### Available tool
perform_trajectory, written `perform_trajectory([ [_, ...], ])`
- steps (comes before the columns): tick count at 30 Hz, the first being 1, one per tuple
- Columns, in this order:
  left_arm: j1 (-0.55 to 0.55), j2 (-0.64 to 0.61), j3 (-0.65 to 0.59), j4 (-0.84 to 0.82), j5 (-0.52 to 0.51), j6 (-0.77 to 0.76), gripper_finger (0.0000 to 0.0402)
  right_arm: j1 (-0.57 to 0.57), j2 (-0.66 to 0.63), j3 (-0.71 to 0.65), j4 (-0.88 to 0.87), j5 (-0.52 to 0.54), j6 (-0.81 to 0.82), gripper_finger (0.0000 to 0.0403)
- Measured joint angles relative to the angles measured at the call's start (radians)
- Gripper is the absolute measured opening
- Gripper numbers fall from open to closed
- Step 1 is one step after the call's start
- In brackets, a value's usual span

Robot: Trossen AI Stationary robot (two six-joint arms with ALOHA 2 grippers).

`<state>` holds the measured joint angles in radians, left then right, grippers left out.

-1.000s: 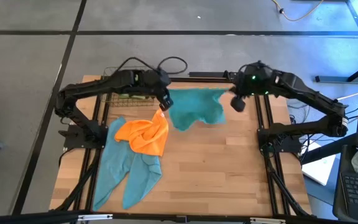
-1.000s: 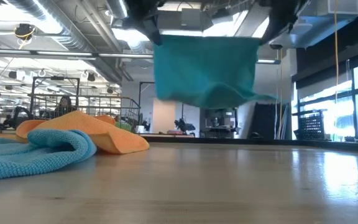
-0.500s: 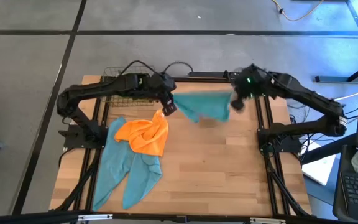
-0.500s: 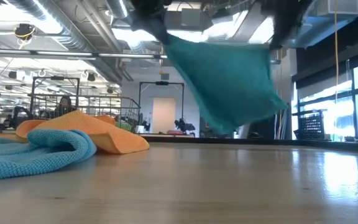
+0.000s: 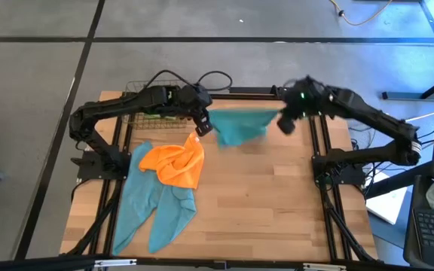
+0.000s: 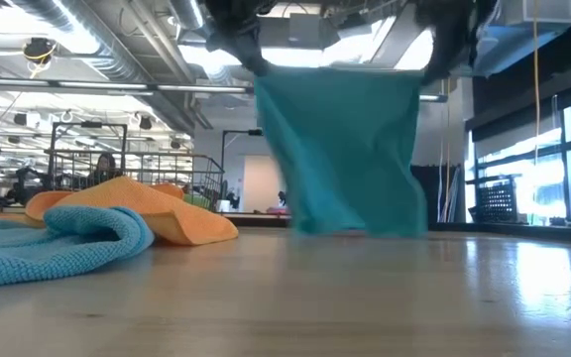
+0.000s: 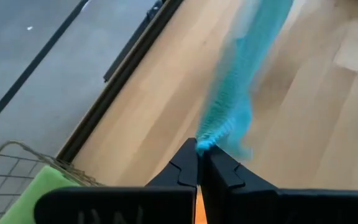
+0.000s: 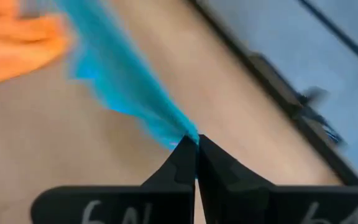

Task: Fold microfiber towels
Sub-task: Fold the blue microfiber cloth

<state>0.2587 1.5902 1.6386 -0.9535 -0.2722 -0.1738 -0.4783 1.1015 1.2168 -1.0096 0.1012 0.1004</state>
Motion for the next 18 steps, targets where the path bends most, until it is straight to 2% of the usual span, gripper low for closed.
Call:
perform_trajectory([
  [5, 0.007, 0.000, 0.000, -0.009, -0.001, 0.001, 0.0000, -0.001, -0.014, 0.007, 0.004, -0.010, -0.034, 0.0006],
  [8, 0.009, 0.000, 0.000, 0.003, -0.004, 0.013, 0.0000, -0.004, -0.014, 0.004, 0.024, 0.057, -0.054, 0.0007],
  [13, 0.069, 0.000, 0.000, 0.051, -0.058, 0.121, 0.0000, -0.029, -0.012, 0.005, 0.131, 0.174, -0.311, 0.0007],
  [16, 0.107, 0.000, 0.000, 0.063, -0.020, 0.101, 0.0000, -0.036, -0.022, 0.009, 0.161, 0.197, -0.353, 0.0007],
  [18, 0.112, -0.009, 0.000, 0.020, 0.044, 0.057, 0.0000, -0.033, -0.031, 0.010, 0.128, 0.136, -0.346, 0.0007],
])
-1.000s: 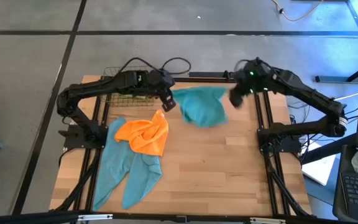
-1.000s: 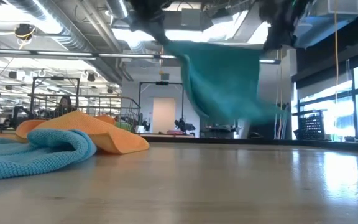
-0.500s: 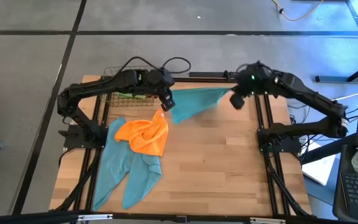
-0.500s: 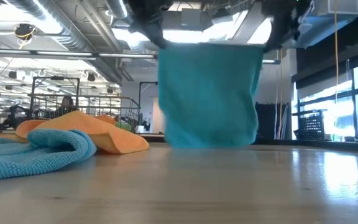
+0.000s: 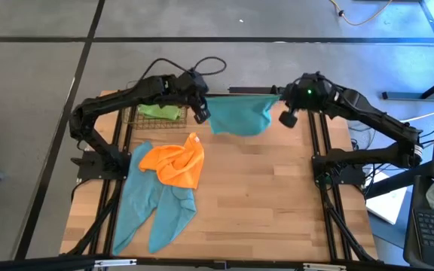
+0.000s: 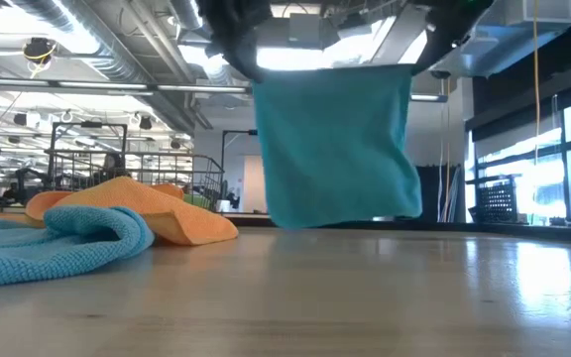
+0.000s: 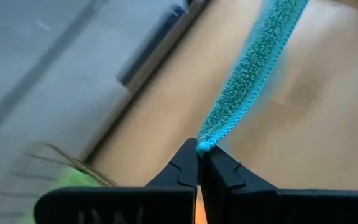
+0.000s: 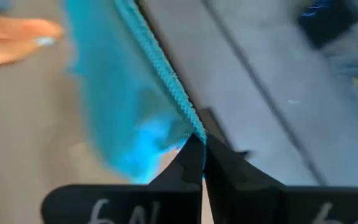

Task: Fold microfiber towels
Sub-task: Fold the blue microfiber cloth

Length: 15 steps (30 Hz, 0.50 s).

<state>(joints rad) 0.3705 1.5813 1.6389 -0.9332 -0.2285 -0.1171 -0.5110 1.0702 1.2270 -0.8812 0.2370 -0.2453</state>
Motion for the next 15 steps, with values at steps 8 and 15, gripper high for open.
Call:
perform_trajectory([
  [8, -0.235, 0.006, -0.114, -0.024, 0.138, -0.205, 0.0000, 0.085, -0.015, -0.158, -0.202, -0.451, 0.222, 0.0007],
  [15, -0.463, 0.005, -0.363, 0.212, 0.156, -0.449, 0.0000, 0.292, -0.080, -0.445, -0.034, -0.590, 0.421, 0.0007],
])
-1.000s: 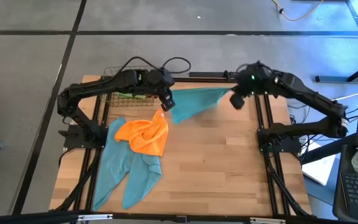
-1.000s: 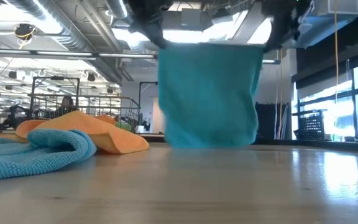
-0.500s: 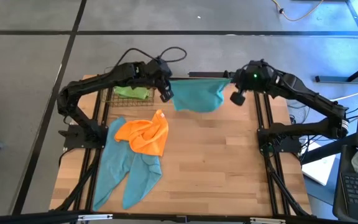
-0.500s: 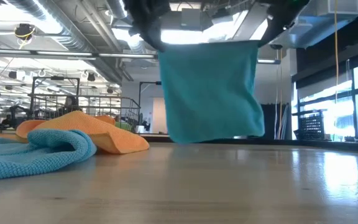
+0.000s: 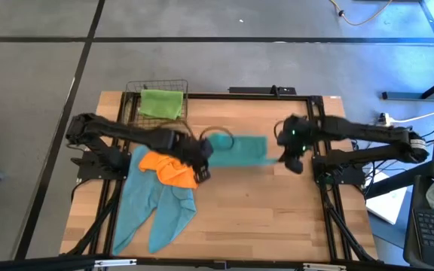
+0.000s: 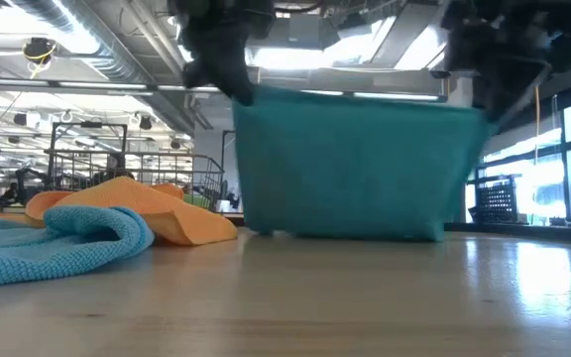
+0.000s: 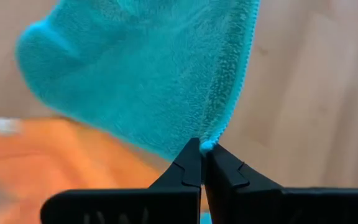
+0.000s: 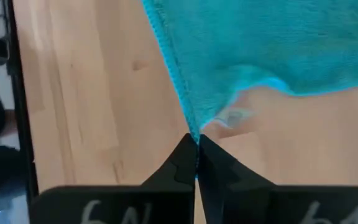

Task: Fold microfiber towels
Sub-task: Fold the blue microfiber cloth

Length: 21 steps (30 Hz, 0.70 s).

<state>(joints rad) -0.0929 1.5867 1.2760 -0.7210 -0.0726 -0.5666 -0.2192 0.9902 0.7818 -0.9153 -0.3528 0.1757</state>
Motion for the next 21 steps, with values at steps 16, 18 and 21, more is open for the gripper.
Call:
perform_trajectory([
  [16, -0.095, 0.000, -0.208, 0.259, 0.040, -0.160, 0.0000, 0.284, -0.009, -0.226, 0.346, 0.080, 0.316, 0.0007],
  [18, -0.081, 0.000, -0.209, 0.226, 0.027, -0.147, 0.0000, 0.290, -0.009, -0.200, 0.345, 0.212, 0.311, 0.0007],
  [21, -0.056, 0.000, -0.209, 0.200, 0.025, -0.106, 0.0000, 0.289, -0.009, -0.172, 0.351, 0.367, 0.259, 0.0007],
])
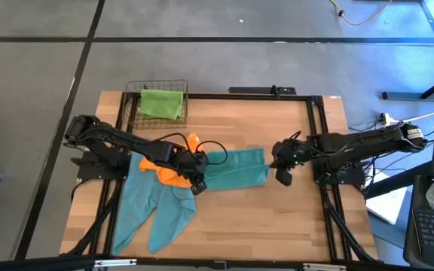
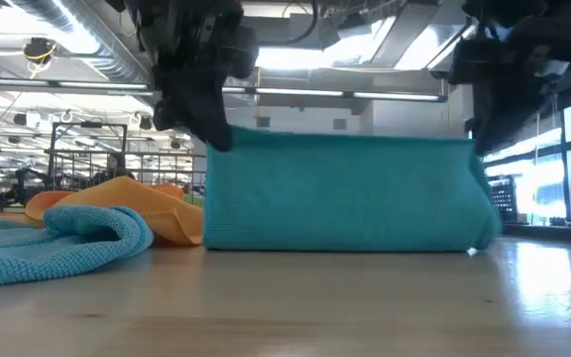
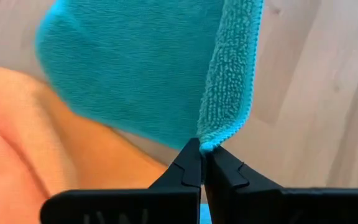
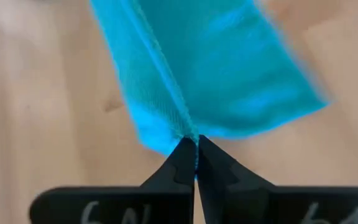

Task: Fold microfiber towels
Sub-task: Fold the blue microfiber cloth

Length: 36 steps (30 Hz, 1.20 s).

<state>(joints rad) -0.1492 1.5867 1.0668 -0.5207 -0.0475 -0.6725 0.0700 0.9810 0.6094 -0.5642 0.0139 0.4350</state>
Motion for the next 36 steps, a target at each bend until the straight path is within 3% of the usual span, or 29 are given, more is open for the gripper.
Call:
perform_trajectory([
  [3, 0.018, 0.000, 0.000, -0.006, 0.010, 0.038, 0.0000, -0.001, 0.000, 0.003, -0.007, 0.003, -0.052, 0.0007],
  [10, -0.026, 0.000, 0.000, 0.022, 0.098, 0.045, 0.0000, 0.062, 0.000, 0.003, 0.000, -0.279, -0.030, 0.0007],
  [14, -0.042, 0.000, 0.000, 0.074, 0.137, 0.046, 0.0000, 0.086, 0.029, -0.010, -0.005, -0.277, -0.092, 0.0012],
  [18, -0.041, 0.000, 0.000, 0.084, 0.137, 0.039, 0.0000, 0.085, 0.076, -0.031, 0.009, -0.282, -0.044, 0.0038],
  [24, -0.066, 0.000, 0.000, 0.089, 0.136, 0.030, 0.0000, 0.137, 0.147, -0.073, 0.143, -0.413, 0.002, 0.0085],
  [31, -0.171, 0.047, 0.000, 0.203, 0.139, -0.111, 0.0000, 0.225, 0.194, -0.074, 0.149, -0.334, 0.005, 0.0103],
  [36, -0.260, 0.117, 0.001, 0.204, 0.143, -0.164, 0.0000, 0.242, 0.191, -0.074, 0.152, -0.103, 0.047, 0.0103],
])
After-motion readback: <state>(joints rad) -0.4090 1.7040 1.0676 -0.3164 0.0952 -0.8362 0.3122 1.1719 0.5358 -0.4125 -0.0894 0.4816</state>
